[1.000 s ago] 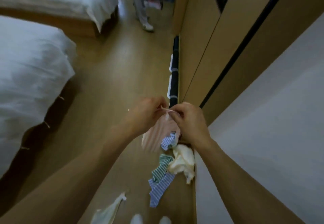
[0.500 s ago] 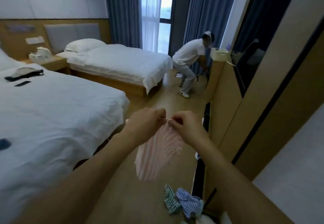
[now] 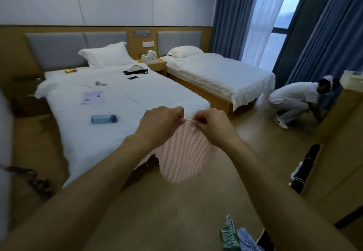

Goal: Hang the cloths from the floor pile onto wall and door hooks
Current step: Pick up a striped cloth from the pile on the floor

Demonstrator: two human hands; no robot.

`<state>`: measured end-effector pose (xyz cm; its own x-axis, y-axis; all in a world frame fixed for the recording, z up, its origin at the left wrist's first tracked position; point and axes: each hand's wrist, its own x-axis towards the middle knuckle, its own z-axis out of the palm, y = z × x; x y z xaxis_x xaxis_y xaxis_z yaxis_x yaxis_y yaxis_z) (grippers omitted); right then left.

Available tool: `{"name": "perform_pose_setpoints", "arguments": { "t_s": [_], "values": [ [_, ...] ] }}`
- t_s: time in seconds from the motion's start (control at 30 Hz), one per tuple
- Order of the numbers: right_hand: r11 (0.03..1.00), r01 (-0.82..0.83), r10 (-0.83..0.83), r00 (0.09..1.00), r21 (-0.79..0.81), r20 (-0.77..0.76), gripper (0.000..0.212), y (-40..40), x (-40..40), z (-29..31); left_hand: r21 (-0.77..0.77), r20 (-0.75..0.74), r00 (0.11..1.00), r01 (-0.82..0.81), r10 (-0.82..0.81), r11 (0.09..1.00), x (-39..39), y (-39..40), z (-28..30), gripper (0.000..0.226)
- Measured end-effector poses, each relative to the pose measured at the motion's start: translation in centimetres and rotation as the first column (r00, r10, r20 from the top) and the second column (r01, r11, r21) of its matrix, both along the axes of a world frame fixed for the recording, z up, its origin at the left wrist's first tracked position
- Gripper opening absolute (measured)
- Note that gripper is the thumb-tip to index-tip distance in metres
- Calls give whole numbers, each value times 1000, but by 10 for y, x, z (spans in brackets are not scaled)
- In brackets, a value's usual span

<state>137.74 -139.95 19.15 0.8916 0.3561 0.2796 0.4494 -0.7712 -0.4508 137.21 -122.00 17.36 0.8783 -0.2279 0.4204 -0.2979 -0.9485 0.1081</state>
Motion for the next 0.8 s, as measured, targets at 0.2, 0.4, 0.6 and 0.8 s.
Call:
{"name": "perform_pose_setpoints", "arguments": {
  "t_s": [0.2,0.4,0.6,0.8],
  "values": [
    [989,-133,136,990,57,-43,23,86,-26,-7,12,13,986,-166,166,986,-59,80,7,17],
    [959,-282,282,959,34,-5,20,195,-64,-4,-14,38,947,-319,319,948,-127,164,14,17],
    [893,-442,439,897,86,47,22,323,-132,6,-43,73,876,-476,478,879,-220,275,21,18],
    [787,-600,595,799,142,85,21,456,-217,7,-63,126,798,-586,589,808,-333,395,29,17]
  ]
}}
